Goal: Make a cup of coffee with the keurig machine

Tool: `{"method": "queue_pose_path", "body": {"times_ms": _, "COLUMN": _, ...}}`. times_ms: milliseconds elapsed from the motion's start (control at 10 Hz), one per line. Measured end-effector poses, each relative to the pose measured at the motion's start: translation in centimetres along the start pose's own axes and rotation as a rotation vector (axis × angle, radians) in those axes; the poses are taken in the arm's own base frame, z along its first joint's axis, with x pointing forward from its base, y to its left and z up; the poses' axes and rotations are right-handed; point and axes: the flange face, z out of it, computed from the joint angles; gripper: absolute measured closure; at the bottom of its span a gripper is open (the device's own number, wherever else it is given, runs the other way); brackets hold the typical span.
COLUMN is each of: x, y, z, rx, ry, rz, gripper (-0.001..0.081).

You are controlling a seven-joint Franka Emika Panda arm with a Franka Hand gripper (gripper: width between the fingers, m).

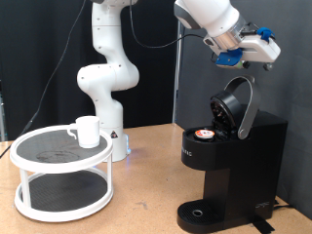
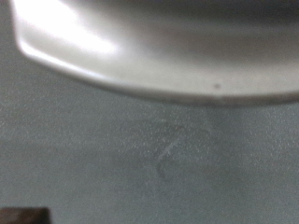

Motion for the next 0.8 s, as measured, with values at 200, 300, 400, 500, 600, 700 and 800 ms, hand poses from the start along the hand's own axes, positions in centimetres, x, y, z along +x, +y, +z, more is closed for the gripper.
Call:
{"method": "queue_pose_path", "body": {"times_ms": 200, "x": 0.0, "y": 0.2, "z": 0.4, "rx": 0.005, "ry": 0.019, "rz": 0.003, "gripper": 0.0319}}
{"method": "queue_pose_path", "body": {"times_ms": 300, "x": 0.0, "y": 0.2, "z": 0.6, "rx": 0.007, "ry": 0.028, "rz": 0.005, "gripper": 0.0504}}
{"method": "queue_pose_path", "body": {"times_ms": 400, "x": 0.1, "y": 0.1, "z": 0.8, "rx": 0.013, "ry": 0.039, "rz": 0.005, "gripper": 0.0638}}
{"method": "queue_pose_path", "body": {"times_ms": 500, "x": 0.2, "y": 0.0, "z": 1.1, "rx": 0.023, "ry": 0.052, "rz": 0.009, "gripper": 0.0638}}
{"method": "queue_pose_path", "body": {"times_ms": 600, "x": 0.3, "y": -0.2, "z": 1.5, "rx": 0.029, "ry": 0.057, "rz": 0.012, "gripper": 0.0768}}
{"method": "queue_pose_path", "body": {"times_ms": 700, "x": 0.3, "y": -0.5, "z": 1.8, "rx": 0.031, "ry": 0.059, "rz": 0.015, "gripper": 0.0794}}
{"method": "queue_pose_path", "body": {"times_ms": 800, "x": 0.4, "y": -0.7, "z": 1.9, "rx": 0.035, "ry": 0.058, "rz": 0.017, "gripper": 0.0794}}
